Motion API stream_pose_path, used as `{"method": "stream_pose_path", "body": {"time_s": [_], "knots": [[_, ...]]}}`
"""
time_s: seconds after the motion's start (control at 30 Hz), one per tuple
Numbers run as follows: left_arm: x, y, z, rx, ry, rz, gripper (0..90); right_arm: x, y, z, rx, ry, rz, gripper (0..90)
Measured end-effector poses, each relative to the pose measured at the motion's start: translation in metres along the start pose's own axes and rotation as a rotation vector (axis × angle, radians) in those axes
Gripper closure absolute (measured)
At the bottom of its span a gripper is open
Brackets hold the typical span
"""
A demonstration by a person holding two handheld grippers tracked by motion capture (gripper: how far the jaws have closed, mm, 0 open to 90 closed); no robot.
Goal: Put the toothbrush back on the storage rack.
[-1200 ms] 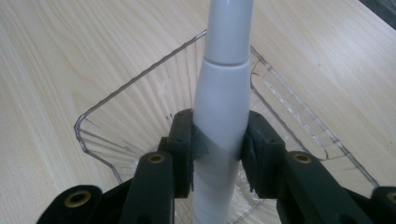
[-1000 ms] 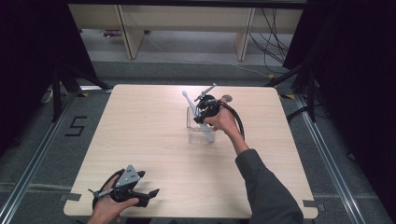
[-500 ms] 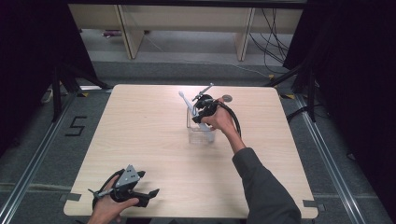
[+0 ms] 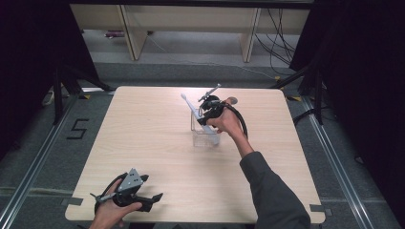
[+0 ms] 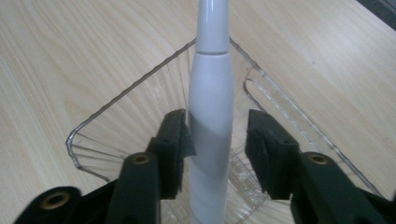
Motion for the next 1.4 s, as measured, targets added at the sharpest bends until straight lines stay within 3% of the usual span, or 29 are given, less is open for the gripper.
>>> {"method": "stream_pose_path", "body": {"time_s": [0.03,0.07,0.1,0.13,0.2,0.23,0.27,0.3,0.33,0.4,0.43,0.6,0.63,0.67,0.7,0.73,0.83,0.87,0.93,0.97,1.0,1.03,1.27,1.4], "knots": [[0.001,0.0,0.0,0.006,0.0,-0.011,15.0,0.002,0.0,0.002,-0.005,-0.02,0.007,56.5],[0.0,0.0,0.0,0.004,0.0,-0.008,15.0,0.0,-0.002,0.005,-0.022,-0.009,0.034,55.6],[0.0,0.0,-0.001,-0.003,0.001,-0.001,15.0,0.003,-0.002,0.009,-0.024,-0.021,0.004,54.5],[0.0,0.0,-0.001,-0.002,0.001,-0.003,15.0,0.0,-0.003,0.01,-0.055,-0.009,0.05,52.8],[0.0,0.0,-0.001,0.0,0.0,-0.001,15.0,0.001,-0.003,0.017,-0.054,0.012,0.014,50.7],[0.0,0.0,-0.001,-0.002,0.001,-0.002,15.0,0.003,-0.005,0.019,-0.069,-0.02,0.025,49.8],[0.0,0.0,-0.001,-0.003,0.002,-0.001,15.0,0.003,-0.005,0.022,-0.071,0.003,0.013,49.2],[0.0,0.0,-0.001,-0.003,0.002,0.0,15.0,0.002,-0.006,0.023,-0.089,-0.014,0.042,48.3],[0.0,0.0,-0.001,-0.002,0.001,-0.001,15.0,0.004,-0.006,0.025,-0.084,-0.012,0.008,47.4],[0.0,0.001,0.0,0.008,0.003,-0.014,15.0,0.005,-0.006,0.028,-0.092,0.001,0.002,45.4],[0.0,0.0,-0.001,-0.003,0.002,-0.001,15.0,0.005,-0.007,0.028,-0.103,0.003,0.004,45.2],[0.0,0.0,0.0,0.009,0.005,-0.015,15.0,0.004,-0.009,0.03,-0.14,-0.015,0.059,44.3],[0.0,0.0,0.0,0.008,0.005,-0.015,15.0,0.008,-0.008,0.032,-0.114,-0.014,0.008,44.2],[0.0,0.0,0.0,0.008,0.005,-0.015,14.9,0.005,-0.007,0.03,-0.128,0.011,0.038,44.2],[0.0,0.0,0.0,0.009,0.004,-0.015,15.0,0.009,-0.007,0.031,-0.123,-0.017,-0.003,44.1],[0.0,0.0,0.0,0.009,0.004,-0.015,15.0,0.008,-0.008,0.03,-0.146,-0.036,0.03,44.1],[0.0,0.0,0.0,-0.003,0.003,-0.001,15.0,0.004,-0.007,0.03,-0.15,-0.018,0.061,44.0],[0.0,0.0,0.0,0.009,0.004,-0.014,15.0,0.007,-0.006,0.033,-0.124,-0.021,0.003,44.1],[0.0,0.0,0.0,0.009,0.004,-0.014,15.0,0.003,-0.007,0.032,-0.157,-0.026,0.067,44.1],[0.0,0.001,0.0,0.009,0.004,-0.014,15.0,0.003,-0.006,0.033,-0.155,-0.031,0.069,44.1],[0.0,0.001,0.0,0.009,0.004,-0.012,15.0,0.005,-0.005,0.033,-0.163,-0.038,0.02,44.1],[0.001,0.001,0.001,0.015,0.004,-0.02,15.0,0.002,-0.005,0.035,-0.161,-0.028,0.068,43.9],[0.0,0.0,-0.001,-0.002,0.002,0.0,15.0,0.002,-0.003,0.04,-0.172,-0.031,0.026,41.9],[0.0,0.0,-0.001,-0.002,0.002,0.001,15.0,0.001,-0.003,0.041,-0.18,-0.022,0.049,38.8]]}}
Point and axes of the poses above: each handheld gripper's, and its own axes: z roughly backward along the jaws, y roughly out of its underside, x roughly to its left, the point moved 5 cm from there along -z, roughly forward along the jaws, and after that the axes turned 6 degrees about -x, right-handed, at the moved point
